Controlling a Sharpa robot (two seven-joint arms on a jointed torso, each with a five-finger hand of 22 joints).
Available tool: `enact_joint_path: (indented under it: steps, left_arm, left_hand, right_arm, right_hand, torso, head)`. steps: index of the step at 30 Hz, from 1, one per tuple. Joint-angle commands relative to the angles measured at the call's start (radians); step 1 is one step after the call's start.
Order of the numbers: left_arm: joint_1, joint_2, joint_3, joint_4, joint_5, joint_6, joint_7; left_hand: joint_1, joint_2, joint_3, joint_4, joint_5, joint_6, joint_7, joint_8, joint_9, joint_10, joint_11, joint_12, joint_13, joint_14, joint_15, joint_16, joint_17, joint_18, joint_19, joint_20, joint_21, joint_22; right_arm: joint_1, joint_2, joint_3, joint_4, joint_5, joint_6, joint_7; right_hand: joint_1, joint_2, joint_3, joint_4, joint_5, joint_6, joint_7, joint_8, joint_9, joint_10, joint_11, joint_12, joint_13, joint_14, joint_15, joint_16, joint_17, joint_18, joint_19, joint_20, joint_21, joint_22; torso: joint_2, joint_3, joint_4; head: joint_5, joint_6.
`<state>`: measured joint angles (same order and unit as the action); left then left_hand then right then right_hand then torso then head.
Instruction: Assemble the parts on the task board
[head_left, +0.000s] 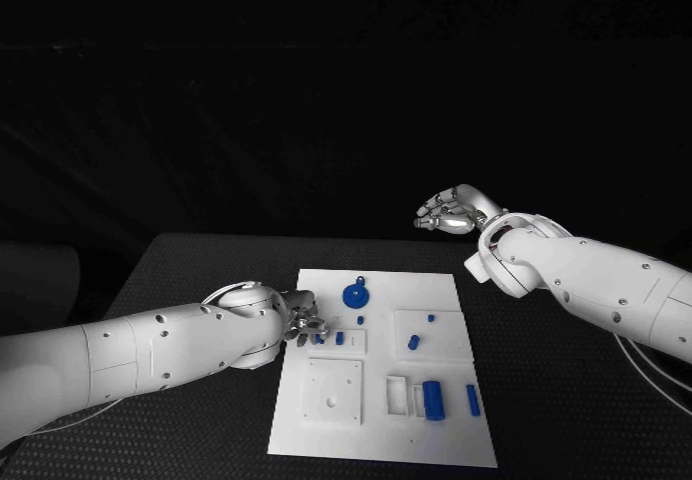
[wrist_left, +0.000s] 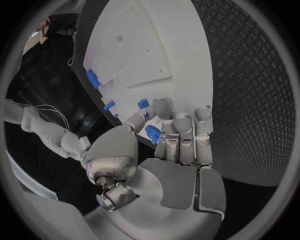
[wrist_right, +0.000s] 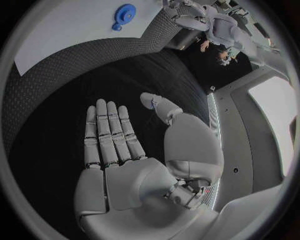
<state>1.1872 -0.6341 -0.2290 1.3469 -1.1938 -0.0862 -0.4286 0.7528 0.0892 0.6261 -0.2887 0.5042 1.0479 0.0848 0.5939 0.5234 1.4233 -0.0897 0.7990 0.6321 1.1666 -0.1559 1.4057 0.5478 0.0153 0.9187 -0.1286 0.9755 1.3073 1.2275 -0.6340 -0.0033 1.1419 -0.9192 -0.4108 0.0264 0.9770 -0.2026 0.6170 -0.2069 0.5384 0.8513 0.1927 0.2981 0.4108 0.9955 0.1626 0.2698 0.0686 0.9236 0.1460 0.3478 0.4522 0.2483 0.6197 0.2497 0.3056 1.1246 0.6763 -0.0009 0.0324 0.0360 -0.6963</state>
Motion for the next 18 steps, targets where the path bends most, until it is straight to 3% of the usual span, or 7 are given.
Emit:
enact_joint_path:
  steps: [1, 18]
  left_arm:
    - [-0.007, 0.012, -0.005, -0.002, -0.003, 0.063, -0.004]
    - [-0.011, 0.01, -0.008, 0.007, -0.027, 0.091, -0.014]
  left_hand:
    - [0.001, -0.001, 0.004, 0.002, -0.014, 0.084, -0.076, 0.007, 0.0, 0.0, -0.001, 0.005, 0.003, 0.016, -0.024, 0.006, -0.001, 0.009, 0.006, -0.129, 0.006, 0.02]
    - [0.007, 0.009, 0.01, 0.002, -0.023, 0.087, -0.077, 0.008, 0.001, 0.0, -0.003, 0.01, 0.006, 0.018, -0.023, 0.011, -0.001, 0.009, 0.005, -0.13, 0.007, 0.02]
  right_arm:
    - [-0.001, 0.0, 0.0, 0.002, -0.002, 0.012, 0.004]
    - [-0.001, -0.002, 0.0, 0.002, -0.002, 0.012, 0.005]
  right_hand:
    - [0.008, 0.002, -0.001, 0.007, 0.006, -0.008, 0.001, 0.007, -0.002, 0.001, 0.002, -0.003, 0.0, -0.009, 0.0, -0.005, -0.001, 0.003, -0.006, 0.003, -0.005, 0.001]
    - [0.009, 0.002, 0.0, 0.007, 0.01, -0.008, 0.001, 0.008, -0.002, 0.001, 0.002, -0.004, 0.0, -0.01, 0.0, -0.005, -0.001, 0.003, -0.007, 0.003, -0.006, 0.002]
  torso:
    - [0.0, 0.0006, -0.0003]
    - [0.0, 0.0, 0.0004]
  head:
    - [0.0, 0.0]
    - [-0.003, -0.003]
